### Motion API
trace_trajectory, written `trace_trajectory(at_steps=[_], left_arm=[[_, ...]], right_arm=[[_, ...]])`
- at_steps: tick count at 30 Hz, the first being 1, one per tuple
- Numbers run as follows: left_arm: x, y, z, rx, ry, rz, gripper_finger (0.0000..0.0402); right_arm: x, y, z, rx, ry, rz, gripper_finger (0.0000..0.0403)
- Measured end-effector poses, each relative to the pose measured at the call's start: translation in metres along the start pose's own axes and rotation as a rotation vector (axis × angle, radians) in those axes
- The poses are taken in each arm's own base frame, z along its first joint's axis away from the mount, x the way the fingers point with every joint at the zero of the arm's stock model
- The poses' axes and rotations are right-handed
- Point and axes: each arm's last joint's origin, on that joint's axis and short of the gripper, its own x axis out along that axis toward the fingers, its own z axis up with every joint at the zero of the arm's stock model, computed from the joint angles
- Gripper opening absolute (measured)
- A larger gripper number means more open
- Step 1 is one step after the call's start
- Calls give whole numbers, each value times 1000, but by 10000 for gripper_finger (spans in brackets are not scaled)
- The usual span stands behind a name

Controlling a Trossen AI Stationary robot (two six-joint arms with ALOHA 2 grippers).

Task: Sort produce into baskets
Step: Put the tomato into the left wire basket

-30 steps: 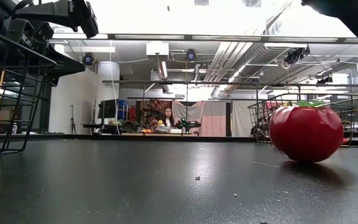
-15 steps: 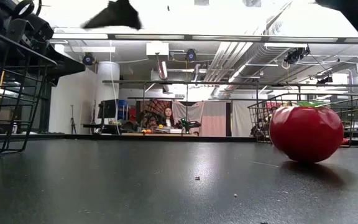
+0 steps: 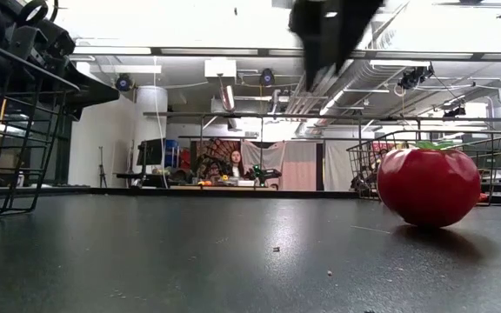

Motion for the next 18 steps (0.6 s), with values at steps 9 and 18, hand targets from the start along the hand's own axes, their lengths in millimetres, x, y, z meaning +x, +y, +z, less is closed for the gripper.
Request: trace_trajectory(at_steps=[9, 18], left_arm=[[0, 0, 0, 0, 0, 0, 0], [0, 0, 0, 0, 0, 0, 0]], right_arm=[[-24, -1, -96, 361, -119, 76, 328], [-11, 21, -107, 398, -147, 173, 328]])
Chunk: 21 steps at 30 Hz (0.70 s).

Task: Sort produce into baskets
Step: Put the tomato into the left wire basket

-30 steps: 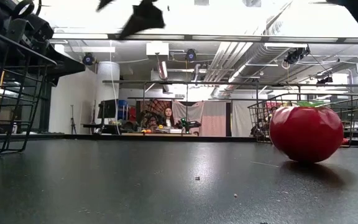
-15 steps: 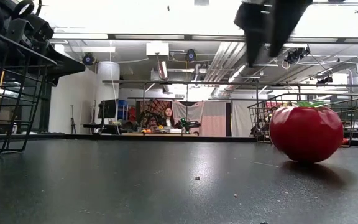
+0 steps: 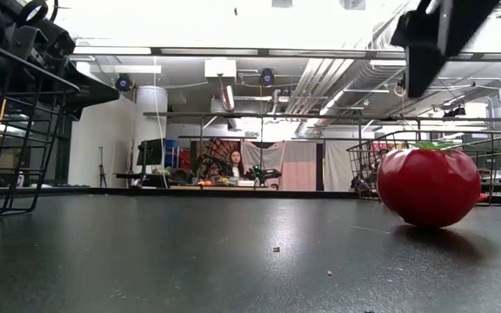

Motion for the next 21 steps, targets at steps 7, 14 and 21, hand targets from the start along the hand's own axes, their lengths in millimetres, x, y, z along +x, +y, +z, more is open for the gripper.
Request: trace_trajectory(at_steps=[7, 14, 21], left_arm=[[0, 0, 0, 0, 0, 0, 0], [0, 0, 0, 0, -1, 0, 0], [0, 0, 0, 0, 0, 0, 0]], right_arm=[[32, 8, -2, -116, 33, -92, 328], [58, 9, -4, -198, 69, -184, 328], [80, 11, -5, -235, 100, -231, 328]])
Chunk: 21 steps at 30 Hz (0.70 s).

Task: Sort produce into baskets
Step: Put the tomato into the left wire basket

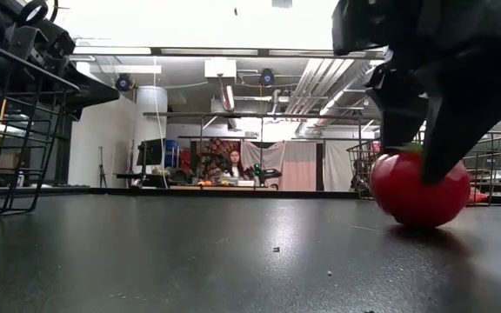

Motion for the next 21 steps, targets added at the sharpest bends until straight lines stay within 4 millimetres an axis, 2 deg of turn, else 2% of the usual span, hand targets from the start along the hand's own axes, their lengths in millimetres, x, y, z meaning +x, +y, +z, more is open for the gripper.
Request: trace_trajectory(at_steps=[8, 21], left_arm=[[0, 0, 0, 0, -1, 0, 0], [0, 0, 0, 0, 0, 0, 0]], right_arm=[[10, 1, 2, 58, -12, -49, 328], [19, -20, 10, 232, 136, 61, 328]])
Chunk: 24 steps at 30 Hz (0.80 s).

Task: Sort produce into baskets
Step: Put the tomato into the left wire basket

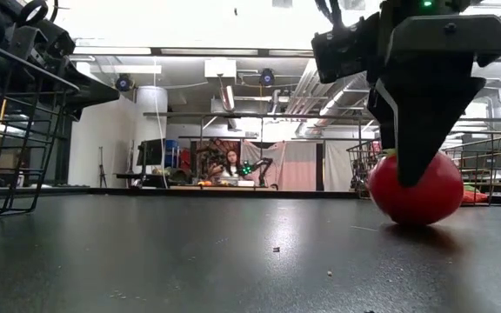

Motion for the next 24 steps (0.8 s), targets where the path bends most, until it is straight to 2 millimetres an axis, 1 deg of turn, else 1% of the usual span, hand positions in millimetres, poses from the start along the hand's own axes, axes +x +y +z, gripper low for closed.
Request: trace_trajectory(at_steps=[5, 9, 11, 14, 16, 20, 22, 24], left_arm=[[0, 0, 0, 0, 0, 0, 0], [0, 0, 0, 0, 0, 0, 0], [0, 0, 0, 0, 0, 0, 0], [0, 0, 0, 0, 0, 0, 0], [0, 0, 0, 0, 0, 0, 0], [0, 0, 0, 0, -1, 0, 0], [0, 0, 0, 0, 0, 0, 0], [0, 0, 0, 0, 0, 0, 0]], right_arm=[[1, -3, 1, -1, 24, 6, 323], [1, -3, 1, -9, 18, 1, 298], [-3, -2, 4, -16, 11, -2, 283], [-15, 1, 11, -60, -19, -20, 271], [-28, 3, 21, -92, -78, -42, 269], [-74, -2, 51, -111, -284, -86, 267], [-94, -4, 70, -97, -420, -79, 266], [-114, -7, 91, -59, -582, -34, 266]])
